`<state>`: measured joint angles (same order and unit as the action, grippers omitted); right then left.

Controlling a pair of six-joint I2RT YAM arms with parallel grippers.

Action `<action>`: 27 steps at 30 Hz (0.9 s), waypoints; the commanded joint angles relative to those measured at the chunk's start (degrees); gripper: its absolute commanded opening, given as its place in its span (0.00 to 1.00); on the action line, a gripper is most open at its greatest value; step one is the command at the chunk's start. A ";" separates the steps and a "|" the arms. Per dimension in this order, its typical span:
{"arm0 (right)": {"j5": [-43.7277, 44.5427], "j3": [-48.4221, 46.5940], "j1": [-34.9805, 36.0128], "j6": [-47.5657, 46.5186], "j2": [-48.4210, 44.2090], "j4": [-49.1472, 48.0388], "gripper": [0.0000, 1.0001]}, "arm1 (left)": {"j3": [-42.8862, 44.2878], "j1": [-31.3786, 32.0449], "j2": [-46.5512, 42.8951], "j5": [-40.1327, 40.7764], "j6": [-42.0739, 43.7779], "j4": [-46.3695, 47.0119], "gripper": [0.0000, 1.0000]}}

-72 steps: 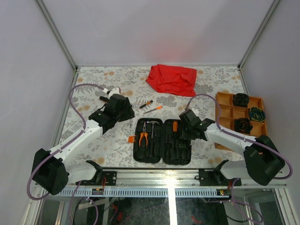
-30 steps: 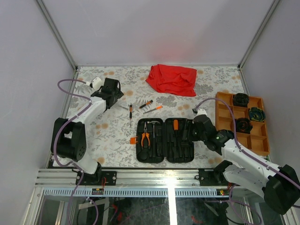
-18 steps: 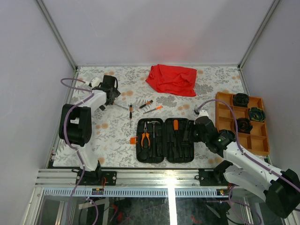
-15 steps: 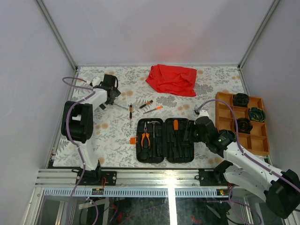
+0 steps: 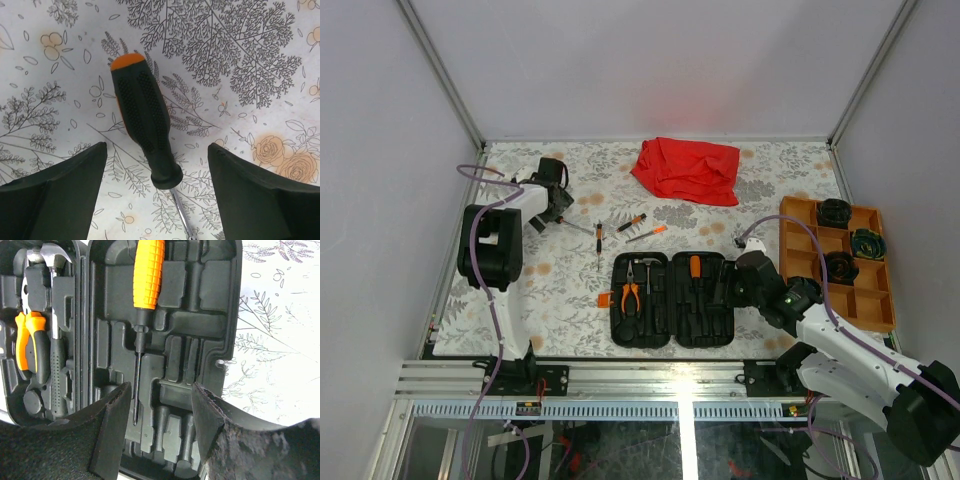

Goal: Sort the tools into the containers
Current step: Pick up the screwdriver from the center of the board.

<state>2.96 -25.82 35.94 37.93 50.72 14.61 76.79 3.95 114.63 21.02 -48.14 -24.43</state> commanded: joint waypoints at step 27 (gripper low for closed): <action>9.85 -0.73 -0.26 -0.23 -13.72 1.57 0.58 | -8.24 -1.31 -9.40 -13.89 2.61 2.01 0.12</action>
<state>12.36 -25.74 35.92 38.00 37.32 18.55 71.90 2.83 110.78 12.73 -45.36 -24.77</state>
